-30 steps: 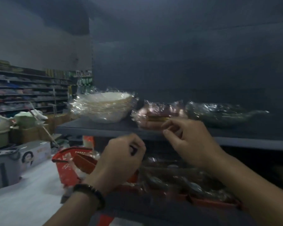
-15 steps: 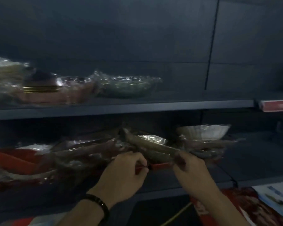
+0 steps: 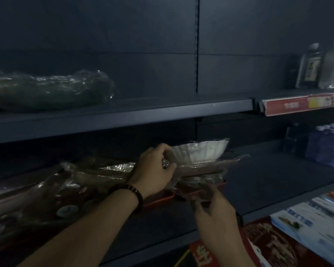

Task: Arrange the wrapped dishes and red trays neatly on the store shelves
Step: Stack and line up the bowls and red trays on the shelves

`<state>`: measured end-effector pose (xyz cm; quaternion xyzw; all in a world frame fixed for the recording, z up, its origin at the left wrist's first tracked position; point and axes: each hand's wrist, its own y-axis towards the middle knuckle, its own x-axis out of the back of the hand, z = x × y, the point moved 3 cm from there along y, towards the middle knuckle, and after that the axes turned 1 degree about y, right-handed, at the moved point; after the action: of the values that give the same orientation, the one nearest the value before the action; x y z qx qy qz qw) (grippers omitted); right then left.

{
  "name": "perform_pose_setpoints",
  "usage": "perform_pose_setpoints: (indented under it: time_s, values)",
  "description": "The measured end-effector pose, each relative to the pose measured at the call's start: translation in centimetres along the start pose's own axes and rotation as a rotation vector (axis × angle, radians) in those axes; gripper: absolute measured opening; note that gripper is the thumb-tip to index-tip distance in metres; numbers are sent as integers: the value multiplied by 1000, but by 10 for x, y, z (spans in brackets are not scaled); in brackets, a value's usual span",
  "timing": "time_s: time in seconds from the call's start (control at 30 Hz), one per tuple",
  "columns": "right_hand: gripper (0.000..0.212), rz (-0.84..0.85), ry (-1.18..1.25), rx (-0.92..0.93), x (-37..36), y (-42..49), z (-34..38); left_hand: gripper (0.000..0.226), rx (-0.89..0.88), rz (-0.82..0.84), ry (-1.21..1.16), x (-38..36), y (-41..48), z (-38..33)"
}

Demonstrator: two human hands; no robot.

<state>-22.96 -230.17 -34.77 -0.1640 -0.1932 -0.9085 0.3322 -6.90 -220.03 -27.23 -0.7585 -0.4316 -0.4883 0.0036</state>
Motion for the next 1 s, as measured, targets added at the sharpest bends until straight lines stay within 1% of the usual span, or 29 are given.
perform_pose_setpoints:
  time_s: [0.1,0.17,0.2,0.27,0.33,0.4,0.47,0.5,0.6,0.7,0.8,0.9,1.0]
  values:
    - [32,-3,28,-16,-2,6,-4,57,76,18,-3,-21,31,3]
    - [31,-2,49,-13,-3,9,-5,63,117,14,-9,-32,47,8]
    - [29,-2,55,-13,-3,9,-4,61,124,1,23,-36,53,10]
    - [29,-5,78,-4,-3,11,-5,54,140,-22,175,-42,62,11]
    - [34,-12,98,10,-1,12,-4,43,190,-27,251,-43,65,10]
    - [36,-23,118,8,0,15,-6,29,221,-26,238,-48,65,13]
    - [33,-37,134,-5,-1,17,-9,14,192,-53,182,-52,65,16]
    - [34,-45,136,-12,-2,17,-11,11,174,-73,131,-53,64,17]
    - [50,-75,150,-3,-2,16,-11,9,167,-127,-6,-50,60,18]
    - [63,-118,157,43,3,15,-6,9,169,-190,-54,-44,47,12]
    - [69,-174,211,122,8,10,3,9,144,-273,-63,-33,22,-3]
    - [74,-210,250,168,12,2,11,12,104,-313,-117,-19,-5,-16]
    - [69,-228,247,185,17,-4,16,13,91,-331,-170,-9,-32,-16]
